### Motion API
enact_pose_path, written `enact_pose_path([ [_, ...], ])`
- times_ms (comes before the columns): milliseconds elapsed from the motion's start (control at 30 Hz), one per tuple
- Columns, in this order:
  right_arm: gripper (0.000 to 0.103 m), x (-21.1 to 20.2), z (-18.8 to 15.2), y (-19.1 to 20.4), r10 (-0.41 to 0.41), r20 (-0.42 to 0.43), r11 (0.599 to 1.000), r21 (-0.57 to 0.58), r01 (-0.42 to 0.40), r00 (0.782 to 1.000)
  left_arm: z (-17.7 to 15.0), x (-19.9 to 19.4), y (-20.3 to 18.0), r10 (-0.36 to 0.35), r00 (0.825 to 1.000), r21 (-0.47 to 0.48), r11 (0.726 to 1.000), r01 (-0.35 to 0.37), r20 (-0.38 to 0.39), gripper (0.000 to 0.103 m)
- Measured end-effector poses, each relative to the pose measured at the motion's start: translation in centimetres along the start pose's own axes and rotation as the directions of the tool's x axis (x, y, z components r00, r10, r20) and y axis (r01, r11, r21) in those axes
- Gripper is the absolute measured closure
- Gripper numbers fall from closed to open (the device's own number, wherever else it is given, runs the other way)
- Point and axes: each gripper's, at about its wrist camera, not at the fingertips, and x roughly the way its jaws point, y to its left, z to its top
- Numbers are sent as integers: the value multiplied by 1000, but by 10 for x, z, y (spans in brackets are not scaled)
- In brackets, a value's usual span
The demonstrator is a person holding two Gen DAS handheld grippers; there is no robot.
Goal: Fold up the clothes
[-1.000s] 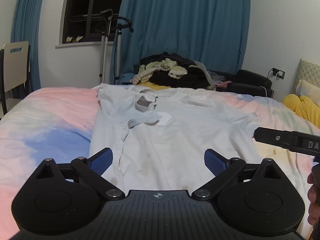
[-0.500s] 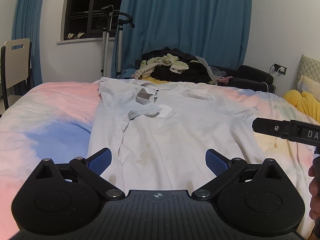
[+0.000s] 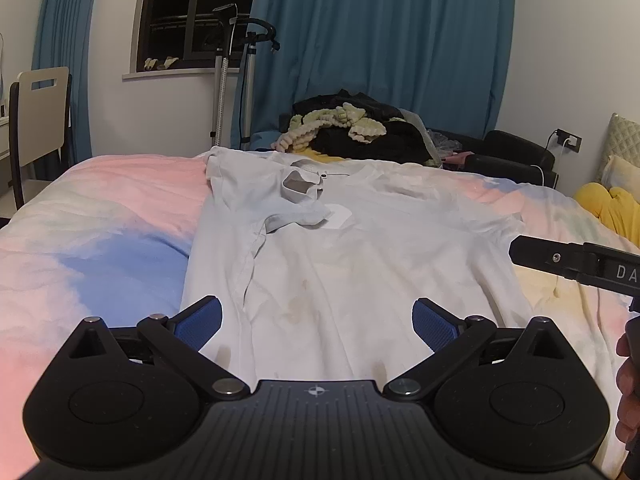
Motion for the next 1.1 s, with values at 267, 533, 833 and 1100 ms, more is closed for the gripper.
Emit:
enact_pose_path([
  [267, 12, 4, 4, -2, -14, 9, 1000, -1, 14, 1000, -1, -2, -1, -6, 1000, 0, 1000, 6, 2, 1],
  [533, 12, 12, 11, -10, -39, 27, 999, 7, 38, 999, -1, -3, -1, -6, 1000, -5, 1000, 6, 4, 1],
  [833, 12, 41, 20, -40, -45, 2, 994, 96, 45, 999, 0, -3, 0, -13, 1000, -20, 1000, 13, 5, 1],
  [1100, 12, 78, 29, -124, -133, -15, 948, 290, 132, 991, 1, -3, 4, -24, 1000, -60, 998, 23, -14, 1],
])
